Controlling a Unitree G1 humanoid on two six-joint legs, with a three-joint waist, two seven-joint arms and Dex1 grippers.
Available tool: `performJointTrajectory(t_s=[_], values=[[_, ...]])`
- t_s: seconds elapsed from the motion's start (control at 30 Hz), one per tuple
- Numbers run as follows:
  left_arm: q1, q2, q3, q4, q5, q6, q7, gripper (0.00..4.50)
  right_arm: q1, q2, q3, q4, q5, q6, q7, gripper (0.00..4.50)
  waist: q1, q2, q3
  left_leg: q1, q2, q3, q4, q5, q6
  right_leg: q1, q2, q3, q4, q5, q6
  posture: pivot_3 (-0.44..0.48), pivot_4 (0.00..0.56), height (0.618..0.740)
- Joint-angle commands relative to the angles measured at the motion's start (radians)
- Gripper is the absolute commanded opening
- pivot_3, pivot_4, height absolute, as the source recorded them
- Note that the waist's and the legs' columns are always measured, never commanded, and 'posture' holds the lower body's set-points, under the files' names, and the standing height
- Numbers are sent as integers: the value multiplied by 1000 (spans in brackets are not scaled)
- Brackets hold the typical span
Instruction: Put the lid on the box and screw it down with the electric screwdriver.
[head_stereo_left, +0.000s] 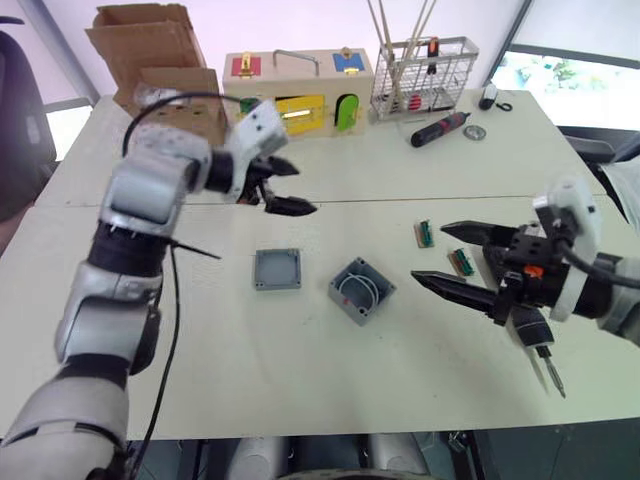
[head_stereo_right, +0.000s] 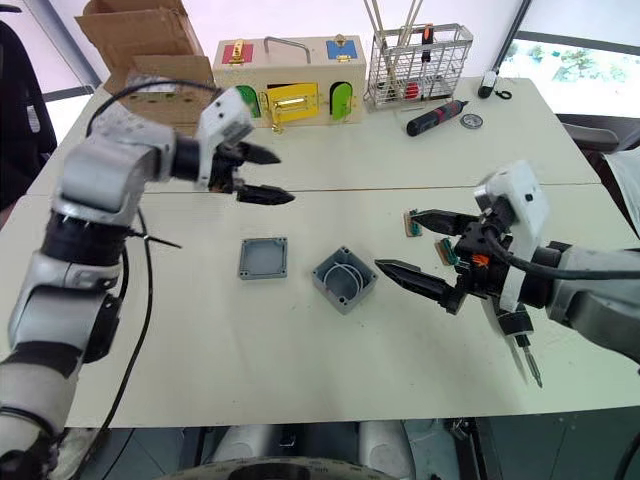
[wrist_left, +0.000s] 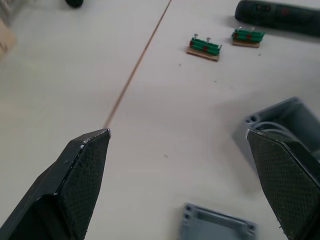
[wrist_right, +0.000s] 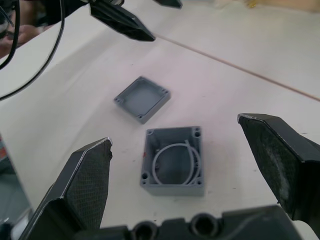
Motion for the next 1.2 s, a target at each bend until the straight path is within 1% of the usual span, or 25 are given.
performJointTrajectory(t_s=[0.03,0.07,0.13,0.2,0.23,0.37,0.5,0.7,0.83,0.97,1.03,1.13,1.2], values=[[15,67,36,-161,-67,204,63,4476,-58,-28,26,19,-8,-13,66,4500,5,0,0,-1,0,0,1,0,0,-1,0,0,0,0,0,0,150,737],[16,87,22,-169,-62,295,105,4476,-77,-44,40,15,-9,-9,91,4500,6,-1,0,-1,-1,0,1,0,0,-1,-1,0,0,0,0,0,150,737],[7,92,1,-172,-53,482,201,4476,-117,-70,84,7,-25,-6,145,4500,5,0,0,0,-1,0,1,-1,1,-1,-1,0,0,0,0,0,150,737],[-2,61,-9,-168,-38,591,295,4476,-148,-75,132,2,-46,-8,173,4500,5,-1,0,0,-1,0,1,-1,3,0,0,0,0,0,0,0,150,737],[-3,42,-21,-157,-39,614,337,4476,-159,-72,158,-3,-66,-11,181,4500,6,-1,0,1,0,0,1,-1,3,0,0,-1,1,0,0,0,150,737],[13,-26,-33,-80,-56,628,490,4476,-187,-61,239,-24,-145,-16,192,4500,5,-1,0,0,-1,0,1,0,-1,-1,-1,-1,2,0,0,0,150,737],[31,-73,-37,-9,-49,628,632,4476,-197,-33,268,-32,-175,-15,184,4500,5,-1,0,-2,-1,1,0,2,-4,-7,-1,-1,3,0,0,0,150,737],[43,-79,-35,32,-111,628,747,4476,-169,1,260,-50,-186,-6,156,4500,6,-1,0,-3,-1,2,0,3,-6,-9,-2,-1,3,0,0,0,150,737],[51,-36,-21,-5,-202,628,807,4476,-138,20,240,-66,-177,-5,123,4500,5,-1,0,-3,-1,2,0,3,-6,-9,-5,0,3,0,0,0,150,737],[85,14,-7,-30,-353,628,885,4476,-117,32,227,-76,-172,-8,104,4500,5,-1,0,-3,-1,2,-1,3,-6,-10,-5,0,4,0,0,0,150,737],[126,17,-3,-43,-435,628,948,4476,-116,40,232,-76,-177,-10,98,4500,6,-1,0,-3,-1,2,-1,3,-6,-10,-5,0,4,0,0,0,150,737],[158,-16,19,-25,-504,628,1051,4476,-125,50,244,-72,-187,-13,92,4500,7,-1,0,-3,-2,2,0,3,-7,-9,-5,0,4,0,0,0,150,737],[165,-30,31,-12,-542,628,1111,3946,-128,54,247,-71,-191,-12,90,4500,8,0,0,-2,-2,2,0,3,-7,-9,-5,0,4,0,0,0,150,737]])
